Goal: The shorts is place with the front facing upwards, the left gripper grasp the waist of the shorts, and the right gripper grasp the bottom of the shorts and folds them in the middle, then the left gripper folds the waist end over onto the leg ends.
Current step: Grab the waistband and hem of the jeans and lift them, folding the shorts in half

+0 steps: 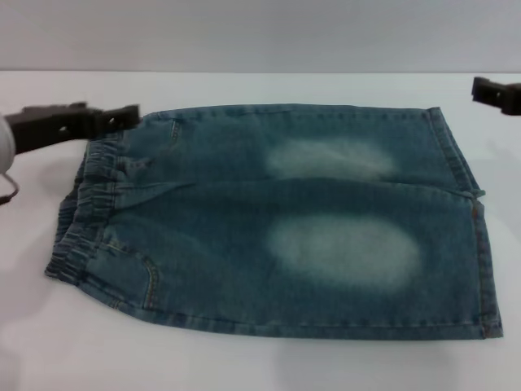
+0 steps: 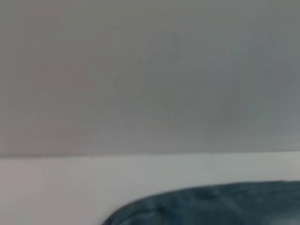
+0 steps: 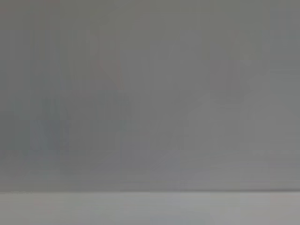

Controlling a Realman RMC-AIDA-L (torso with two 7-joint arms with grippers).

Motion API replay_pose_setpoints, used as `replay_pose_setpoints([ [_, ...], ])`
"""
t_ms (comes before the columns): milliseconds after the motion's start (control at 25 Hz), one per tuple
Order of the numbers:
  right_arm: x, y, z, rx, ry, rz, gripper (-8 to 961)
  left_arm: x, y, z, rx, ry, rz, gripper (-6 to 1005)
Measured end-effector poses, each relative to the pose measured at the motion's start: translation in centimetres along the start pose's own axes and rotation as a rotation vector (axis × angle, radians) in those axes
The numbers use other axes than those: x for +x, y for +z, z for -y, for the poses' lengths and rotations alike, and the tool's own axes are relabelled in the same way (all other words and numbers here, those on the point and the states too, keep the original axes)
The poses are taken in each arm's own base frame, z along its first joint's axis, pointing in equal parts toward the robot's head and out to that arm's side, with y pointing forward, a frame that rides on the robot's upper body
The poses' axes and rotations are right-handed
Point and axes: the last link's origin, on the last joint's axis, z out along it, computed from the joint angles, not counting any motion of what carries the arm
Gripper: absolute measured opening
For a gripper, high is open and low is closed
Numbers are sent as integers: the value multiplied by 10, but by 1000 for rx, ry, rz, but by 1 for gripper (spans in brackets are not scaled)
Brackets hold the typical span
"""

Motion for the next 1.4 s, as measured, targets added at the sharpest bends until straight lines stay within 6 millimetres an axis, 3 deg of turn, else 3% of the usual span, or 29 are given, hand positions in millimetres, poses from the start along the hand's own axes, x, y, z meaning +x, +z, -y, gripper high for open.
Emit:
replay_pose_setpoints([
  [240, 16, -5, 2, 13, -4, -139, 807, -8, -3, 17, 128, 9, 117, 858],
  [360, 28, -8, -9, -19, 0, -203, 808, -12, -7, 22, 158, 13, 164, 858],
  [520, 40, -12, -16, -40, 8, -244, 809, -24, -10, 16, 153, 5, 251, 858],
  [760, 47, -18, -12, -30, 14, -259, 809, -48, -13, 9, 143, -16, 345, 857],
  [920, 48, -18, -9, -20, 8, -258, 808, -55, -16, 14, 172, -29, 366, 857],
  [1400, 46, -16, -10, -9, -15, -249, 808, -61, -17, 19, 205, -62, 389, 855],
])
